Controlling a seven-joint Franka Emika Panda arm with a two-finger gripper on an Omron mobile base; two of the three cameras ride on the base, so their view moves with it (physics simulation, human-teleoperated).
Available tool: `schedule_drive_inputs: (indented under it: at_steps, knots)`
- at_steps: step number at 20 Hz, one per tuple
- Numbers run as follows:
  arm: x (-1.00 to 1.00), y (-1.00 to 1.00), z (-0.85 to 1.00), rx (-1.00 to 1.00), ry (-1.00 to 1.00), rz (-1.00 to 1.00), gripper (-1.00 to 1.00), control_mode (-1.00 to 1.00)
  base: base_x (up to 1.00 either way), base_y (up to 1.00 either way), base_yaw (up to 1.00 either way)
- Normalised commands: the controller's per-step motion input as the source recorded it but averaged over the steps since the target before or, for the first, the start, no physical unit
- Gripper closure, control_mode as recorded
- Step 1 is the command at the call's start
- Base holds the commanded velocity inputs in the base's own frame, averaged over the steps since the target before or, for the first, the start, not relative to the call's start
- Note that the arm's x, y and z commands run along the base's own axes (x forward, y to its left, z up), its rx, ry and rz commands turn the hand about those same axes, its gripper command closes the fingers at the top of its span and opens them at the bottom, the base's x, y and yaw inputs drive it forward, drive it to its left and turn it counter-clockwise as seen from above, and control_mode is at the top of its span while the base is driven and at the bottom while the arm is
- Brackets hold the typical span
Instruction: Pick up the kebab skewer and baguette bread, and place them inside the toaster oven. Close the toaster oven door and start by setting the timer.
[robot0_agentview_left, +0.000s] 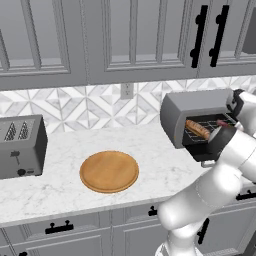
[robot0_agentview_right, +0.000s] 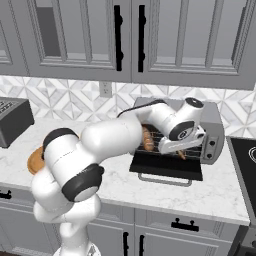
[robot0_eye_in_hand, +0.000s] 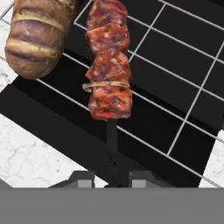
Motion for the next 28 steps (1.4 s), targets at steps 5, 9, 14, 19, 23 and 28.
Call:
schedule_drive_inputs:
  at_steps: [5, 9, 14, 19, 23, 28]
  knots:
    - [0.21, 0.13, -0.04, 0.00, -0.01, 0.00, 1.00, -1.00, 0.00, 0.00, 0.00]
    - [0.24, 0.24, -0.07, 0.00, -0.05, 0.00, 1.00, -1.00, 0.00, 0.00, 0.00]
    - [0.20, 0.19, -0.14, 0.00, -0.03, 0.00, 1.00, -1.00, 0.00, 0.00, 0.00]
    - [0.17, 0.07, -0.22, 0.00, -0.03, 0.00, 1.00, -1.00, 0.00, 0.00, 0.00]
    - [0.13, 0.00, -0.07, 0.00, -0.06, 0.00, 1.00, -1.00, 0.00, 0.00, 0.00]
    - [0.00, 0.00, 0.00, 0.00, -0.08, 0.00, 1.00, -1.00, 0.00, 0.00, 0.00]
